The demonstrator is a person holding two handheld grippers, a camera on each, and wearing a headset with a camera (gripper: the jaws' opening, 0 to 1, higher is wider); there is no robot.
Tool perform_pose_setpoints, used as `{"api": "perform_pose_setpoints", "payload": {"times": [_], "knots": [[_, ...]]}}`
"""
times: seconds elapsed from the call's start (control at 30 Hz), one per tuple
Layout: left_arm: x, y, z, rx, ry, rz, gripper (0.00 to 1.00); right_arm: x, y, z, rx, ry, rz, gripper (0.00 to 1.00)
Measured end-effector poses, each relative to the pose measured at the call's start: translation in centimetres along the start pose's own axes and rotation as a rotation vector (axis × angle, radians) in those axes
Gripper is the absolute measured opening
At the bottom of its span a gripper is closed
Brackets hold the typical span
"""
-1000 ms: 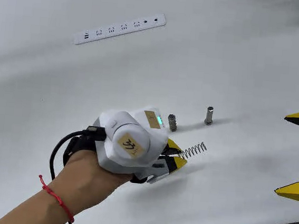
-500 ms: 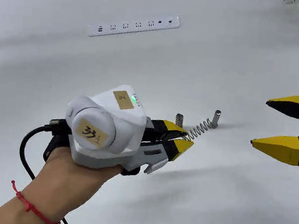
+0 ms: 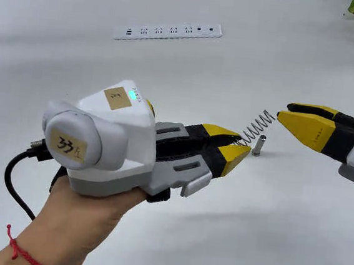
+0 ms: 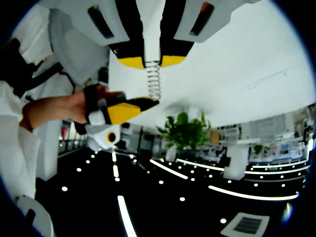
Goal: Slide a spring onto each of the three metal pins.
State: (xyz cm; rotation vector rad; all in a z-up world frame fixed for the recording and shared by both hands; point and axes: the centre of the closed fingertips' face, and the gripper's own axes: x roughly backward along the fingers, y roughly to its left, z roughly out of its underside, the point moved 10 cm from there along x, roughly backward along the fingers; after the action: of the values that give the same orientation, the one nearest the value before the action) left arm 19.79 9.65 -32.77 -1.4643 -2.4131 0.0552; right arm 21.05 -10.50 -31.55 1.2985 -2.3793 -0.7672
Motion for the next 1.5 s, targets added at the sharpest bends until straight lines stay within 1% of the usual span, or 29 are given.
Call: {"api": "perform_pose_setpoints", "payload": {"times": [0.07, 0.17, 0.4, 0.47, 0.5, 0.77, 0.93, 1.03, 1.13, 1.23, 1.5], "knots": [[0.0, -0.1, -0.1, 0.007, -0.015, -0.003, 0.10, -0.1, 0.1, 0.0, 0.010, 0.000, 0.004, 0.29], [-0.1, -0.3, -0.2, 0.024, -0.039, 0.005, 0.10, -0.3, 0.3, 0.0, -0.018, -0.007, -0.009, 0.26], [-0.4, -0.8, -0.7, 0.016, -0.062, 0.018, 0.10, -0.4, 0.6, 0.0, -0.044, -0.007, -0.013, 0.21], [-0.5, -0.9, -0.8, 0.016, -0.068, 0.024, 0.10, -0.1, 0.0, -0.3, -0.063, -0.018, -0.018, 0.19], [-0.5, -1.0, -0.9, 0.015, -0.072, 0.026, 0.10, 0.0, 0.0, -0.4, -0.069, -0.020, -0.023, 0.18], [-0.6, -1.4, -1.3, 0.010, -0.088, 0.035, 0.11, 0.0, 0.4, -0.5, -0.065, -0.011, -0.036, 0.13], [-0.6, -1.5, -1.3, 0.004, -0.086, 0.042, 0.11, -0.1, 0.9, -0.6, -0.050, -0.001, -0.040, 0.12], [-0.6, -1.5, -1.4, 0.005, -0.085, 0.047, 0.11, 0.1, 0.6, -0.8, -0.034, 0.007, -0.046, 0.12], [-0.6, -1.6, -1.4, 0.009, -0.083, 0.053, 0.11, 0.1, 0.9, -0.9, -0.024, 0.017, -0.048, 0.12], [-0.8, -1.6, -1.2, 0.012, -0.072, 0.062, 0.11, 0.0, 1.3, -0.8, 0.011, 0.044, -0.050, 0.11], [-0.9, -1.9, -0.9, 0.019, -0.055, 0.086, 0.11, 0.1, 2.0, -0.7, 0.047, 0.090, -0.060, 0.11]]}}
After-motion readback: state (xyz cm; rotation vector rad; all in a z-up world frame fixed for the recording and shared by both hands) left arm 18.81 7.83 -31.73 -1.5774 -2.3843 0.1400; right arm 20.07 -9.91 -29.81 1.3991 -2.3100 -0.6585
